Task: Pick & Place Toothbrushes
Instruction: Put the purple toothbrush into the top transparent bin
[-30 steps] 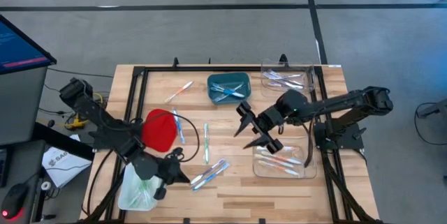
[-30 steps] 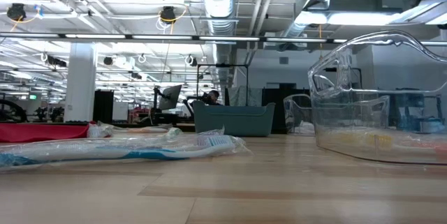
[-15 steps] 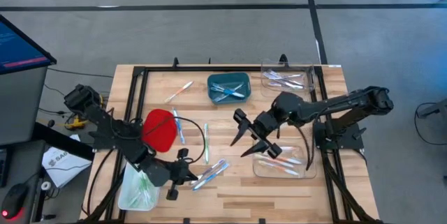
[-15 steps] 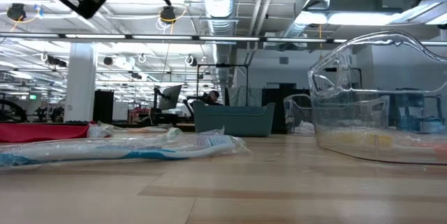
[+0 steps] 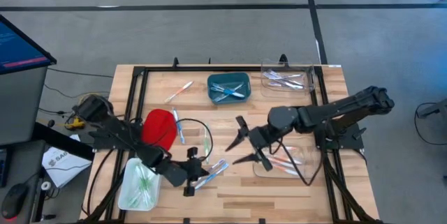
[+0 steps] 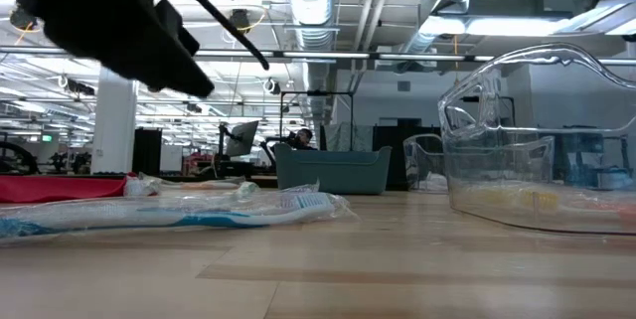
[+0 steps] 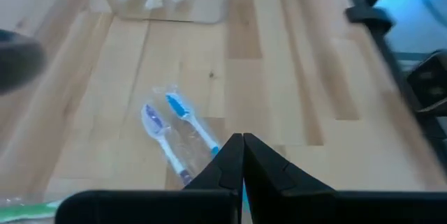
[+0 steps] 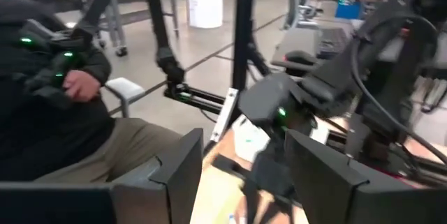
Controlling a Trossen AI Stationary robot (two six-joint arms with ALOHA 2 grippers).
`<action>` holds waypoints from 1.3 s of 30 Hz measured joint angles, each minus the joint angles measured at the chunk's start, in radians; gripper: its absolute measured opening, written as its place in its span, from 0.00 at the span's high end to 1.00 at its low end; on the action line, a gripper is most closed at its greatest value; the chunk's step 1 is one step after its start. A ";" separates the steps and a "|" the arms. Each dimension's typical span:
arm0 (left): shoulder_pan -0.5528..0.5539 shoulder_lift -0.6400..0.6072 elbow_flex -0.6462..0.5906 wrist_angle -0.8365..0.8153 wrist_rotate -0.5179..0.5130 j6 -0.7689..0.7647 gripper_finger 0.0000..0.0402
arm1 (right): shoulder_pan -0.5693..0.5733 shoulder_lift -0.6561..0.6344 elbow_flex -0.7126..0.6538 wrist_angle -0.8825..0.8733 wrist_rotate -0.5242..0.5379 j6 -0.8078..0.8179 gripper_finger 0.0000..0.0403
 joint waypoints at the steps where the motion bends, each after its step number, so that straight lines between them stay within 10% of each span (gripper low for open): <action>1: -0.007 0.018 0.000 0.012 -0.024 0.015 1.00 | 0.010 0.000 0.000 0.001 0.000 -0.005 0.51; 7: -0.050 0.048 0.000 0.024 -0.162 0.023 1.00 | 0.069 0.000 0.000 -0.002 0.001 0.003 0.52; 20: -0.033 0.045 0.086 -0.224 0.042 -0.031 1.00 | 0.196 0.000 0.000 0.000 0.281 0.061 0.52; 39: 0.099 0.045 0.087 -0.329 0.225 -0.034 0.89 | 0.233 0.001 0.000 -0.007 0.327 0.113 0.52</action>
